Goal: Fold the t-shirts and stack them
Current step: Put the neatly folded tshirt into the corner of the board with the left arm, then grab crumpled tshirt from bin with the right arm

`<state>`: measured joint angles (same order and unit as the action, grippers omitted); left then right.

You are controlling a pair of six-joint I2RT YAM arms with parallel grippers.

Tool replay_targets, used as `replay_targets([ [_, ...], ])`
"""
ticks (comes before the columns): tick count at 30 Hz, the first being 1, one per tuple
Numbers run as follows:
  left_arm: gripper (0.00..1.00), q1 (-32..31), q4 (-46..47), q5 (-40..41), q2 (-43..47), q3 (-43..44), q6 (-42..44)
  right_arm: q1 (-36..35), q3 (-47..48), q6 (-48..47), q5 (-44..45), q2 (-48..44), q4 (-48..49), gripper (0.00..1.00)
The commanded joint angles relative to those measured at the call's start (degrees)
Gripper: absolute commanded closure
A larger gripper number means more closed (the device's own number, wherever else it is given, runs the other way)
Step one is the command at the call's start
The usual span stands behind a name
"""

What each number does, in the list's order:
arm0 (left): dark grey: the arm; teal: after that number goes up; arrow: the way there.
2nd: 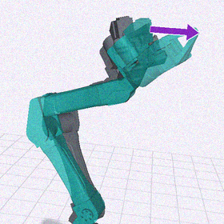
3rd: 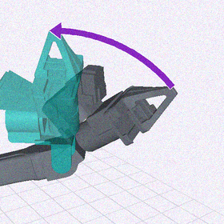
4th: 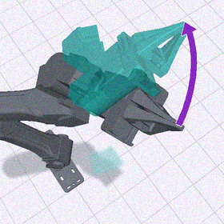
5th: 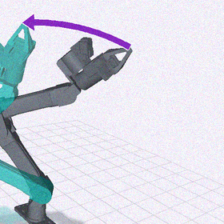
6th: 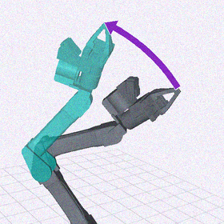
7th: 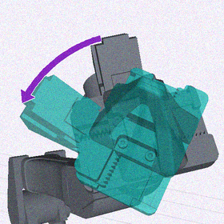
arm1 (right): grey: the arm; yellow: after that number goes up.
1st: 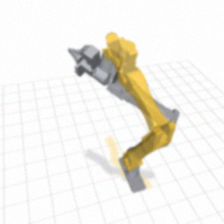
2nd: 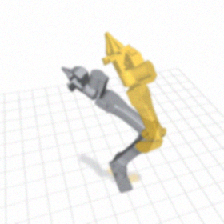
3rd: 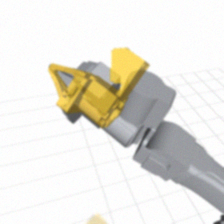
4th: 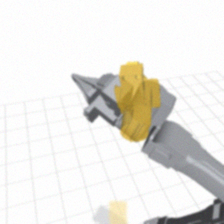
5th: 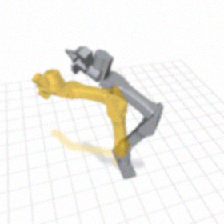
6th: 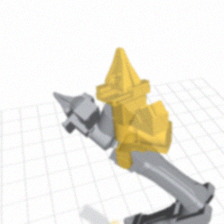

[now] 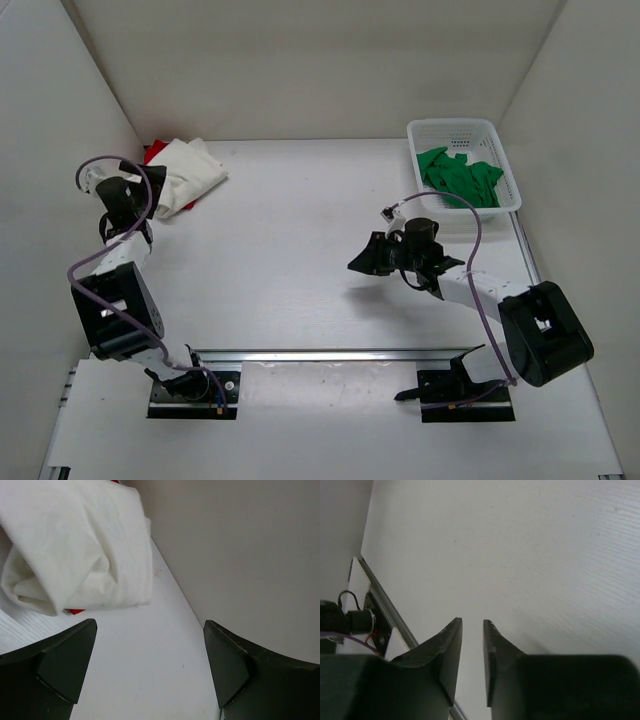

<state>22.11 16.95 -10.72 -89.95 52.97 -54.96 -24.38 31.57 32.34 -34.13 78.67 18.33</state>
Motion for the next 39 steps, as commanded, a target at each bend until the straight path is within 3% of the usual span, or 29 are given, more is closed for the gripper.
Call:
replay_targets([
  [1, 0.01, -4.77, -0.77, 4.73, 4.69, -1.64, 4.5, -0.75, 5.23, -1.22, 4.94, -0.28, -1.52, 0.81],
  [2, 0.01, -7.49, -2.0, 5.44, 5.13, -1.12, 6.69, -0.58, 7.34, -2.36, 6.69, 0.07, -3.11, 0.98],
  [3, 0.01, -9.26, -2.62, 5.27, 5.75, -0.77, 8.62, -0.41, 8.93, -2.89, 7.66, 0.6, -3.99, 1.0],
  [5, 0.01, -18.19, -5.51, 7.11, 7.33, 0.64, 12.67, 0.73, 14.71, -4.99, 12.48, 1.48, -7.15, 1.0],
  [6, 0.06, -24.42, -4.57, 6.68, 7.68, 0.21, 13.9, 1.87, 18.4, -6.31, 15.12, 2.0, -9.78, 1.0],
  [8, 0.43, -32.95, -3.16, 7.29, 9.26, -0.93, 15.93, 4.15, 22.81, -7.72, 20.55, 2.89, -12.34, 0.99],
  [10, 0.56, -43.76, -0.88, 7.03, 10.14, -3.47, 17.77, 9.23, 28.25, -9.31, 24.19, 4.29, -15.85, 1.0],
  [11, 0.59, -46.51, -0.43, 7.38, 10.23, -4.36, 19.09, 10.83, 29.33, -10.18, 26.9, 5.34, -16.82, 1.0],
  [15, 0.56, -57.86, 3.34, 3.79, 10.68, -11.55, 19.37, 21.54, 35.38, -11.85, 31.57, 9.55, -21.92, 1.0],
  [17, 0.54, -59.46, 4.05, 0.46, 10.85, -14.63, 18.32, 26.21, 38.8, -13.08, 31.84, 12.01, -24.73, 0.95],
  [22, 0.49, -64.28, 5.81, -3.78, 12.26, -22.11, 17.52, 33.69, 46.8, -15.81, 32.8, 22.72, -28.07, 0.62],
  [26, 0.47, -67.11, 7.12, -4.31, 14.27, -26.5, 16.56, 35.45, 53.58, -17.3, 38.86, 28.81, -33.0, 0.56],
  [31, 0.47, -66.58, 10.21, -5.45, 15.77, -31.17, 14.62, 36.07, 54.82, -16.69, 42.39, 31.97, -32.39, 0.5],
  [39, 0.45, -65.18, 9.77, -7.03, 16.3, -31.61, 15.06, 35.63, 62.45, -15.99, 45.2, 39.87, -32.83, 0.49],
])
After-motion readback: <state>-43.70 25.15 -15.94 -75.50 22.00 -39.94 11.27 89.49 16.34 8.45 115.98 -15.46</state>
